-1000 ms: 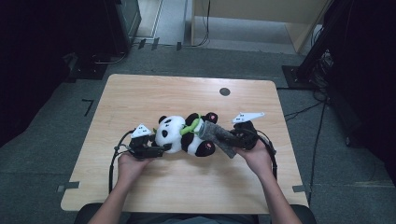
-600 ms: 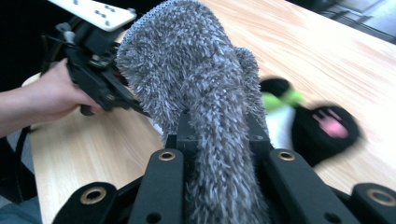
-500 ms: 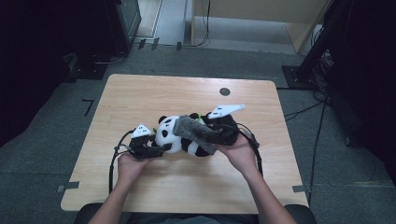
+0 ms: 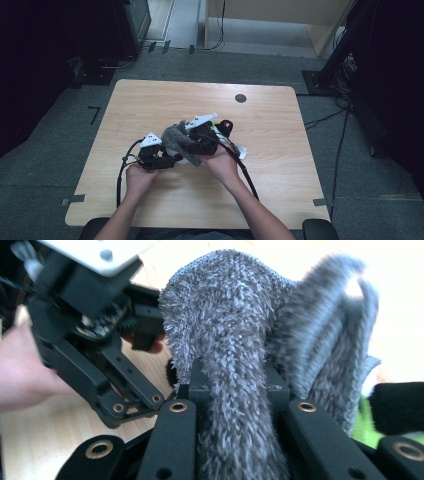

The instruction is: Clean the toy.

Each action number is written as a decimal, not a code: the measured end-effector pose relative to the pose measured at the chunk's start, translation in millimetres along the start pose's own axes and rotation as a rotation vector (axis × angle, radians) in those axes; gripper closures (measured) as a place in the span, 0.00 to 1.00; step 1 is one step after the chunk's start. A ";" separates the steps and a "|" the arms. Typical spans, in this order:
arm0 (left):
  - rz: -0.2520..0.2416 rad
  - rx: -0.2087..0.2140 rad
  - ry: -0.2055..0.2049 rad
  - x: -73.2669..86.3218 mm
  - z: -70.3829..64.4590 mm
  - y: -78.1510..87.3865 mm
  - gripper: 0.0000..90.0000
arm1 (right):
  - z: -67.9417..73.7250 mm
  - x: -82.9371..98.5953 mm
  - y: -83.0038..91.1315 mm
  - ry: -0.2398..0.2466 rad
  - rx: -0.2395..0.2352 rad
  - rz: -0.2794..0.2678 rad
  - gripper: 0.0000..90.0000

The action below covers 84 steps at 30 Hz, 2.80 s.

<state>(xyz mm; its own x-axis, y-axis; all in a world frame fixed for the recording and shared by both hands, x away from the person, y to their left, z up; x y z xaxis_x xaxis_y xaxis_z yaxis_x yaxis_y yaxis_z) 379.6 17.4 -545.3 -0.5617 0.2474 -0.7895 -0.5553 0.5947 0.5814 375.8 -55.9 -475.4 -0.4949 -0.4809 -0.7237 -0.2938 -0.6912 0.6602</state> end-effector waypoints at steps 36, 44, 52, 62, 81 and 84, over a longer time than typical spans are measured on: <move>0.028 -0.006 0.006 1.7 -0.1 -0.6 0.37 | 8.0 109.0 15.8 0.159 0.093 0.107 0.86; 0.032 -0.006 0.005 1.1 0.5 -1.1 0.38 | -7.2 125.8 30.3 0.048 0.047 0.054 0.86; 0.033 -0.009 -0.007 1.7 0.0 -0.8 0.38 | -14.6 134.3 48.8 0.019 0.066 0.048 0.86; 0.033 -0.008 -0.005 1.8 -0.2 -0.7 0.38 | -16.7 138.5 66.6 -0.005 0.078 0.041 0.86; 0.031 -0.011 0.000 1.8 -1.3 -0.6 0.37 | 20.2 29.4 51.1 0.077 0.039 -0.093 0.86; 0.029 -0.012 -0.005 1.8 -0.9 -0.6 0.37 | 14.2 10.2 36.8 0.077 0.046 -0.108 0.86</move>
<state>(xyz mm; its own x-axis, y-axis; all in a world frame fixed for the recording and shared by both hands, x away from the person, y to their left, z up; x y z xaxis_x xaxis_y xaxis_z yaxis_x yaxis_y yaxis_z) 378.4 16.8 -546.9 -0.5745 0.2683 -0.7733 -0.5460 0.5782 0.6062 348.3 -78.6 -455.6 -0.3944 -0.4461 -0.8034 -0.3804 -0.7165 0.5847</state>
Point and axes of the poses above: each handheld gripper's, and its own axes: y roughly backward along the jaws, x roughly out of its underside, z roughly to its left, the point moved 10 cm from there along -y, roughly forward along the jaws, and after that the axes turned 6 degrees about -x, right-handed, at the moved point
